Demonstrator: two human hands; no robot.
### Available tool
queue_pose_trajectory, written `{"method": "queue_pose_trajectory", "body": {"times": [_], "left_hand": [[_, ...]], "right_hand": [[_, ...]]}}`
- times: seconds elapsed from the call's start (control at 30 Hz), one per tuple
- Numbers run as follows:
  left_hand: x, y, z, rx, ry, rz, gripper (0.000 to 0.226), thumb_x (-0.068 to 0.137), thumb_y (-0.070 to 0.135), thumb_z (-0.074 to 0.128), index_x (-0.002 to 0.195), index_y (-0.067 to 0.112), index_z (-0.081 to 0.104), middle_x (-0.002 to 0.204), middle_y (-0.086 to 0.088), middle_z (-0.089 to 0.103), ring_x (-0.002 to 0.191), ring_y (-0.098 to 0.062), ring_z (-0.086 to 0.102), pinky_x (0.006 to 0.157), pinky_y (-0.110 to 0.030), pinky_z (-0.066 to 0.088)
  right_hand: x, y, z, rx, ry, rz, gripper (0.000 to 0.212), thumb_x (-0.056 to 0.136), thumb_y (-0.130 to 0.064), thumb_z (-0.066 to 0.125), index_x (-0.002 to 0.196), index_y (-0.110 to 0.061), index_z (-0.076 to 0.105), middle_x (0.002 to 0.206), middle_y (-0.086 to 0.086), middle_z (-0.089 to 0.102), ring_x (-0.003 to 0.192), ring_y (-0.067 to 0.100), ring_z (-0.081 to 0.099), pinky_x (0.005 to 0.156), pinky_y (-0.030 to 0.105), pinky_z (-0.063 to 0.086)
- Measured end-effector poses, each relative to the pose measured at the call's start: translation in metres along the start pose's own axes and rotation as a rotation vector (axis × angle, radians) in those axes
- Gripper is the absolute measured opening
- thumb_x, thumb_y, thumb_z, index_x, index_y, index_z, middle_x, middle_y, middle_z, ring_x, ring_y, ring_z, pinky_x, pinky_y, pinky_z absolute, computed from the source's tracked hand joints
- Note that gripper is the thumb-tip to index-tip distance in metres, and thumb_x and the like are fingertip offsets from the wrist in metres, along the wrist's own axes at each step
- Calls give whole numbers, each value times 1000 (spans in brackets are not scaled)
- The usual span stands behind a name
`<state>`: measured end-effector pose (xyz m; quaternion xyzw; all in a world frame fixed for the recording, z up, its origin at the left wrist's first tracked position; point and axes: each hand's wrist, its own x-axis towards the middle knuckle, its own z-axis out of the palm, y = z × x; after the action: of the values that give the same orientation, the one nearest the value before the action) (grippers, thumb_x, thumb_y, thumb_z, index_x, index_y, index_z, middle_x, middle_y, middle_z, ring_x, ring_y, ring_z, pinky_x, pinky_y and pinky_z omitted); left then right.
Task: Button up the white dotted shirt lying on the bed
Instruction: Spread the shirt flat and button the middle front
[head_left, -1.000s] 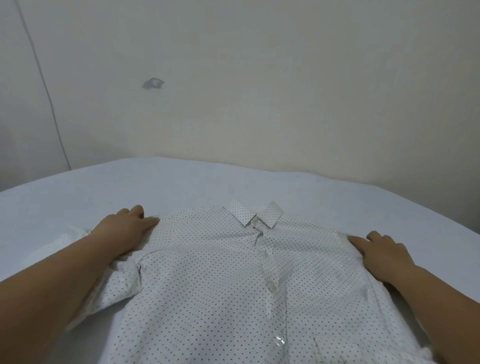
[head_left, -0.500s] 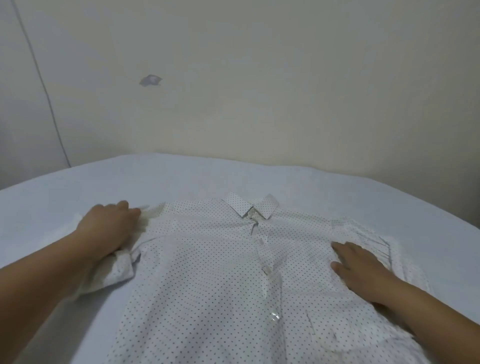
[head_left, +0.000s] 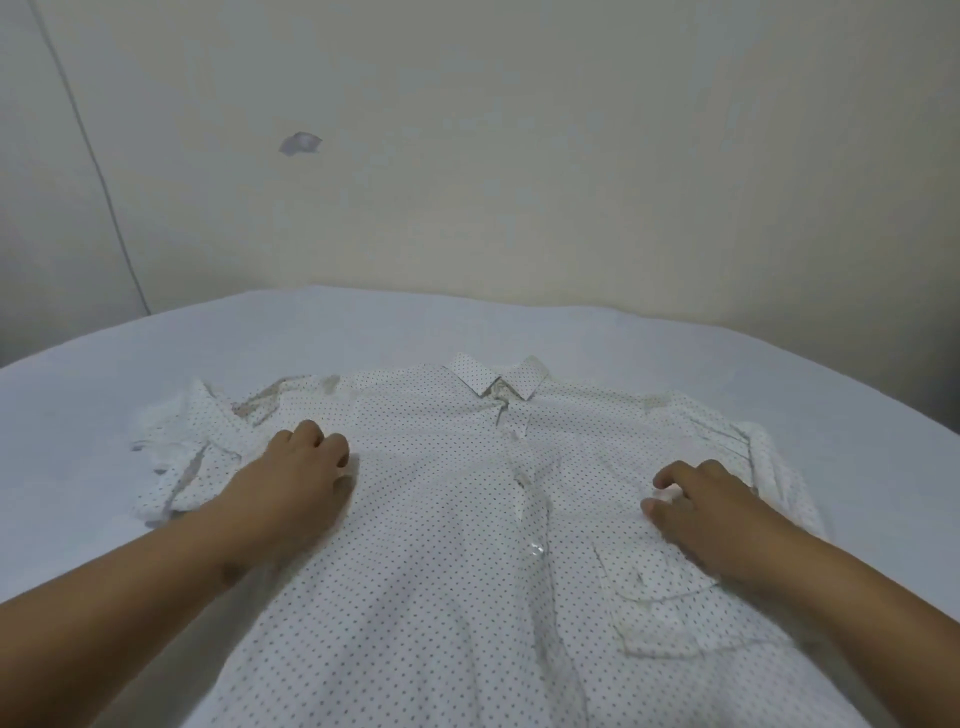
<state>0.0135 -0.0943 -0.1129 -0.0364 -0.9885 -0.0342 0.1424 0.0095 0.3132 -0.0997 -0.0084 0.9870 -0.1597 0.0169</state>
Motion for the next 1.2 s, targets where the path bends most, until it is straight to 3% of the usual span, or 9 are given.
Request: {"method": "queue_pose_trajectory", "body": {"times": [0.13,0.23,0.33,0.5,0.7,0.87,0.97,1.03,1.2], "left_hand": [[-32,3,8,13,14,-25,33,99,33,41,124,20,58,132,-5,51,120,-29,48,105,-48,36],[-44,7,0,-51,126,-72,27,95,30,50,111,9,58,112,-13,55,91,-33,58,71,-45,52],[-54,10,-7,19,102,-178,27,96,34,42,110,12,46,91,-10,58,59,-24,51,47,-31,42],[-65,14,-7,176,-11,-241,24,97,20,38,120,16,35,57,3,56,46,-16,53,43,-22,36],[-68,3,-19,85,81,-223,18,97,20,41,114,18,35,68,-2,57,53,-17,49,46,-27,34],[-71,-9,-22,-44,37,-275,26,98,44,36,109,21,43,95,-7,67,71,-23,55,63,-34,43],[-78,2,-17,-11,43,-309,28,99,43,30,114,21,40,76,0,63,62,-19,53,58,-31,39],[-81,10,-15,16,62,-308,27,98,32,34,122,20,36,67,1,61,56,-19,54,52,-28,38],[-88,13,-15,100,58,-221,24,92,15,42,112,28,38,78,0,68,59,-19,59,48,-27,43]], "right_hand": [[-38,5,11,-115,93,17,48,89,-67,38,127,-36,40,116,-8,50,98,12,54,80,36,50],[-55,11,14,-111,208,-4,39,92,-65,30,117,-35,38,80,-14,61,66,7,59,61,30,47],[-62,18,9,-140,242,-43,25,96,-56,33,105,-33,35,60,-6,57,56,12,56,52,29,42],[-68,23,1,-114,102,-154,12,96,-45,51,90,-35,51,61,-9,58,52,6,50,49,24,36],[-57,54,-51,-393,-49,-109,57,80,-64,61,47,-22,41,39,-10,39,47,7,38,69,25,28],[-64,72,-65,-687,-136,72,9,76,-34,60,70,-28,56,72,-13,63,70,5,54,98,37,28],[-64,53,-45,-267,-66,19,14,93,-36,56,87,-24,53,87,-1,67,73,13,57,72,29,45],[-67,36,-22,-56,15,67,25,96,-45,50,93,-21,45,81,-3,60,67,12,54,56,28,40],[-75,19,19,-92,225,-25,15,98,-25,43,105,-31,32,69,-3,58,56,14,54,48,29,38]]}}
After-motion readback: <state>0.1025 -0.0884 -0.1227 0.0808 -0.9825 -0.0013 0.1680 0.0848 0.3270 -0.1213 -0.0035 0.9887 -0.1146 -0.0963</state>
